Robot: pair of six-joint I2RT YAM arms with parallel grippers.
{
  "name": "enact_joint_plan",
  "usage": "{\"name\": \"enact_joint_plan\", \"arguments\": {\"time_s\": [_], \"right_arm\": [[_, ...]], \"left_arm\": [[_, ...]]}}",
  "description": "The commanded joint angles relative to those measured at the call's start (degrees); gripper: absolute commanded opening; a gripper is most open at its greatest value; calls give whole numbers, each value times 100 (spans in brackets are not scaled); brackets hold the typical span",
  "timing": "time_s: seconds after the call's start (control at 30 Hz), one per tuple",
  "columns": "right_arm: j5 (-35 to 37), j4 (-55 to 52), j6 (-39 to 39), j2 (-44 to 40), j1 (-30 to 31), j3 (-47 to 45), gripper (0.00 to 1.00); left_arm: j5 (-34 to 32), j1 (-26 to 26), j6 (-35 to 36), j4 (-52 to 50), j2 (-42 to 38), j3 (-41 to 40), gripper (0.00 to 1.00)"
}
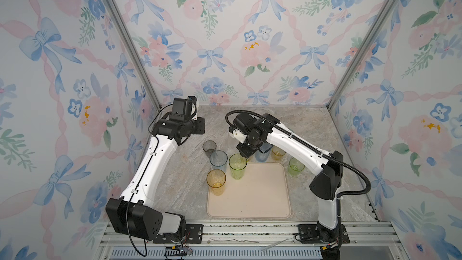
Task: Place the glasses into the tray
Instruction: Place the glass on the tray, then pick up the glass from the center of the table.
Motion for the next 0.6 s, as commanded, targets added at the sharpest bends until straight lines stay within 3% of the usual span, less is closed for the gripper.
{"name": "enact_joint_plan", "arguments": {"time_s": [0.0, 0.23, 0.57], "right_arm": [[-89, -173, 47, -341, 30, 232, 35], [137, -104, 43, -377, -316, 336, 35], [676, -76, -412, 401, -790, 847, 30]], "left_arm": [[34, 43, 6, -2, -4, 50, 29], [53, 45, -30, 4, 10, -10, 30], [116, 7, -100, 28, 13, -242, 30]]}}
